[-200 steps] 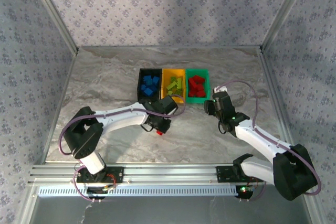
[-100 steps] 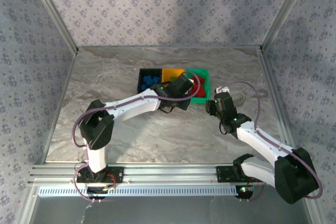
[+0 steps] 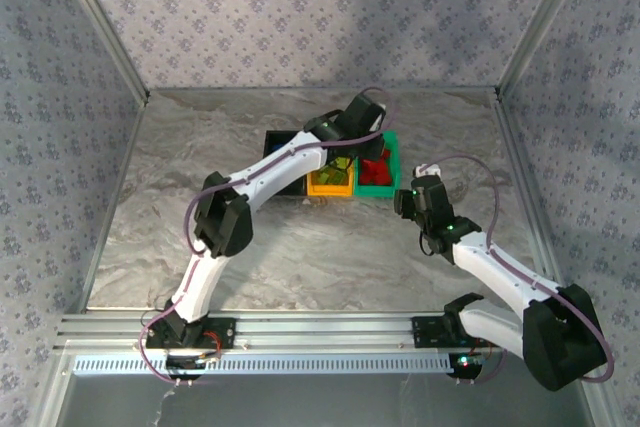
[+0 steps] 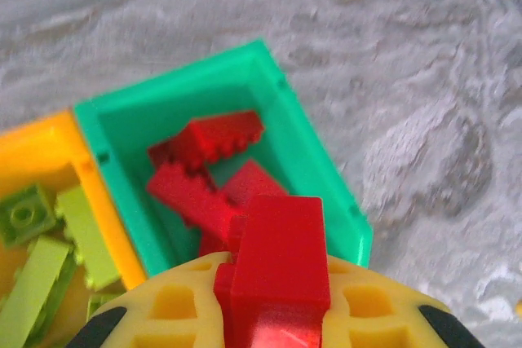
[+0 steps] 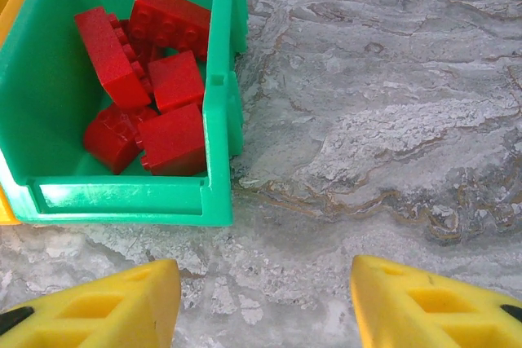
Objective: Sort the legos into containers by color
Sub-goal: Place the lego in the container.
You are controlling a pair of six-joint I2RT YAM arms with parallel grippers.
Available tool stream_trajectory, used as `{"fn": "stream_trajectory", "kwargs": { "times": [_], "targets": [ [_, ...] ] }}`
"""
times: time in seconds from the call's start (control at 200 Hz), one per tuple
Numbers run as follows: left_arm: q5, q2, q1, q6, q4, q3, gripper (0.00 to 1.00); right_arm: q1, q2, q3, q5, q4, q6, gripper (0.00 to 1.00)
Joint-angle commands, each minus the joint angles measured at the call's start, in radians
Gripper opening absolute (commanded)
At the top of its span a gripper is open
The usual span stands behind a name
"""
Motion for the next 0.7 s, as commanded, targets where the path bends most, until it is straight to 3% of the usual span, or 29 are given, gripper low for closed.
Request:
{"fn": "stream_trajectory", "kwargs": {
  "times": [0.0, 0.165, 0.42, 0.445, 0.525, 0.695],
  "targets": [
    [0.032, 0.089, -0.001, 0.038, -0.135, 0.165, 0.0, -0.011, -0.02, -0.015, -0.016, 0.002, 0.024, 0.59],
    [0.061, 0.206, 0.019, 0.034, -0.182, 0.341, 0.0, -0.014, -0.019, -0.017, -0.02, 0.006, 0.025, 0.59],
    [0.116, 0.282, 0.046, 0.002, -0.134, 0.386, 0.06, -0.016, -0.019, -0.019, -0.027, 0.007, 0.028, 0.59],
    [0.116, 0.285, 0.049, 0.001, -0.136, 0.388, 0.11, -0.016, -0.018, -0.019, -0.027, 0.007, 0.028, 0.59],
    [0.114, 0.289, 0.052, -0.004, -0.151, 0.392, 0.42, -0.019, -0.017, -0.017, -0.028, 0.006, 0.029, 0.59],
    [0.097, 0.244, 0.053, 0.015, -0.165, 0.367, 0.64, -0.02, -0.019, -0.017, -0.027, 0.004, 0.029, 0.59]
  ]
}}
